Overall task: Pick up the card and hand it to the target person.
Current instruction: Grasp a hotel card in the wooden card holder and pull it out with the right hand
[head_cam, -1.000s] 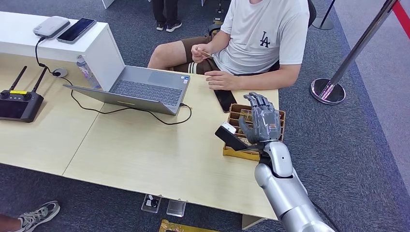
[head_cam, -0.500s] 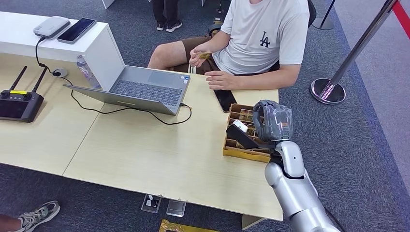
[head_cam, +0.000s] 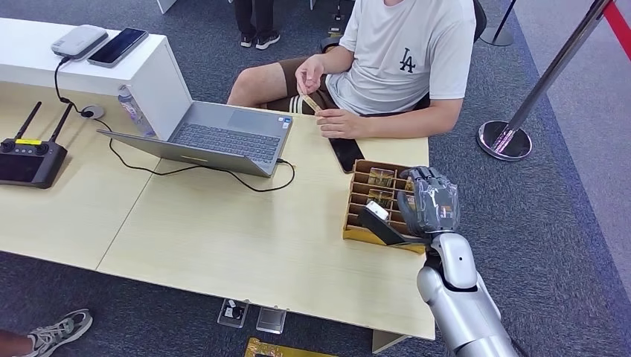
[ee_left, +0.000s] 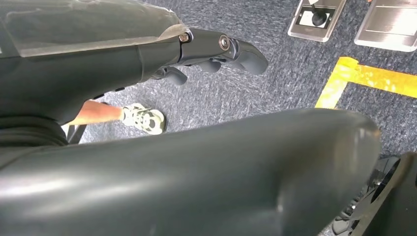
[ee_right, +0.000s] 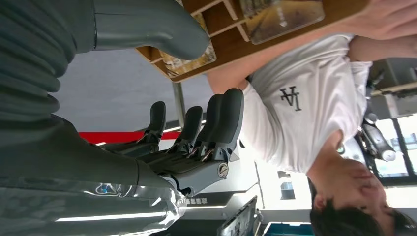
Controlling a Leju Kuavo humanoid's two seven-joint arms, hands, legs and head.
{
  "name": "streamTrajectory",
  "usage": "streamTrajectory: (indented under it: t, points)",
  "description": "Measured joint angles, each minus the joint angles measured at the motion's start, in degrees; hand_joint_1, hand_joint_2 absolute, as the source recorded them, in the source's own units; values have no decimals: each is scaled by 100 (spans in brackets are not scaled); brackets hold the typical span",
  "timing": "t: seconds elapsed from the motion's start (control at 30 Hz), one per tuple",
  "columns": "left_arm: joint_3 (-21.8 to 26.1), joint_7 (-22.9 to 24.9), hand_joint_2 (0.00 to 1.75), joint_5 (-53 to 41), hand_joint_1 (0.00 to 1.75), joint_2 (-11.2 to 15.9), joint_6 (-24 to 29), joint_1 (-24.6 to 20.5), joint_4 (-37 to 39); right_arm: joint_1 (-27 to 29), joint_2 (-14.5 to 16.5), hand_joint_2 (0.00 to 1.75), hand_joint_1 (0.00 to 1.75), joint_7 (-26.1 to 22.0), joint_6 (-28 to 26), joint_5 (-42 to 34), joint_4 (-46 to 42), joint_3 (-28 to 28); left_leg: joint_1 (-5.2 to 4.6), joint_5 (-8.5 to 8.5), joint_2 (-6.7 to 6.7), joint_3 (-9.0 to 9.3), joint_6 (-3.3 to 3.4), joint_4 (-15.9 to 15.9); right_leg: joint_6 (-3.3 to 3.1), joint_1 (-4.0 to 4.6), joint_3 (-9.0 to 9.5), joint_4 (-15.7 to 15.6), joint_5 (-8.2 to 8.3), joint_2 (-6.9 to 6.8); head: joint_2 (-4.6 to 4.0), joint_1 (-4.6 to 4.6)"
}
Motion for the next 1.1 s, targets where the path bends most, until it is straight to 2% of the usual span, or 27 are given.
streamTrajectory:
  t: [0.4,0.7,0.93,1.1]
  points:
    - [0,-4,0,-8,0,0,7,14,0,15,-57,175,96,81,-28,31,212,-34,0,0,0,-1,0,0,0,0,0,0,0,0,0,1]
    - [0,-7,0,-8,0,0,0,17,0,-78,-58,175,89,116,-130,16,426,-242,0,0,0,-1,0,0,0,0,0,0,0,0,0,1]
    - [1,-7,0,-8,0,0,1,25,0,-121,-58,175,71,117,-133,16,601,-386,0,0,0,-2,0,0,0,0,0,0,0,0,0,2]
    - [0,-7,0,-8,0,0,0,28,0,-164,-55,175,68,126,-122,27,735,-406,0,0,0,-2,0,0,0,0,0,0,0,0,0,2]
